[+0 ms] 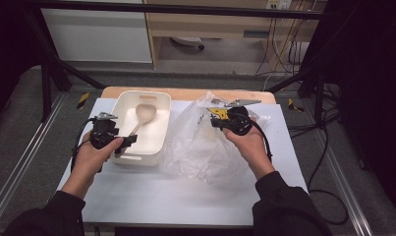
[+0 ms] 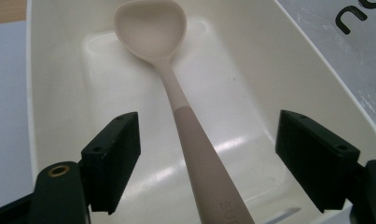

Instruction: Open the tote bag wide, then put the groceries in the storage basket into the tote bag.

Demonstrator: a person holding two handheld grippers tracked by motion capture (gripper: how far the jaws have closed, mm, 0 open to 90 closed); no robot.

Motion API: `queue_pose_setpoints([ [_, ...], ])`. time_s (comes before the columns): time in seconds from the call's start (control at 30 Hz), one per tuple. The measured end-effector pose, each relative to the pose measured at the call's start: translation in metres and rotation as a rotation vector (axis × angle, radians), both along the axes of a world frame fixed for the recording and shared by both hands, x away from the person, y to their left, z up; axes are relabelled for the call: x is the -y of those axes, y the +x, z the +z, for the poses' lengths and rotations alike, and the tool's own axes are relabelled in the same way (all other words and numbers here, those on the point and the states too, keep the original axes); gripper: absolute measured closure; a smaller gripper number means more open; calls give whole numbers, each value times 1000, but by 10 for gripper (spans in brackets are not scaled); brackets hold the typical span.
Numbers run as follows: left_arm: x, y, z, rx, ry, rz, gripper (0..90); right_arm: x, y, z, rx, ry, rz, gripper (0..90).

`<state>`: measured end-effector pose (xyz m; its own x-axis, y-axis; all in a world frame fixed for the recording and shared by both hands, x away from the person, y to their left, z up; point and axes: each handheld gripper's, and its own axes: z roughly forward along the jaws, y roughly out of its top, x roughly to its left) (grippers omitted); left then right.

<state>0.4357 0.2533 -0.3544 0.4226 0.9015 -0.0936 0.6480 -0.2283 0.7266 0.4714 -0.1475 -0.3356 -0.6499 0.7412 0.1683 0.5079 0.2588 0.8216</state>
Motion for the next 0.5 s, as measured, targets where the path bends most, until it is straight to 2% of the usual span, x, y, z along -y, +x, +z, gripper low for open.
queue_pose_setpoints([
  [0.27,4,2,-2,-6,20,3,229,2,0,-3,-6,0,-3,900],
  [0.5,6,0,-10,-20,32,10,273,2,0,-3,-9,-1,-3,900],
])
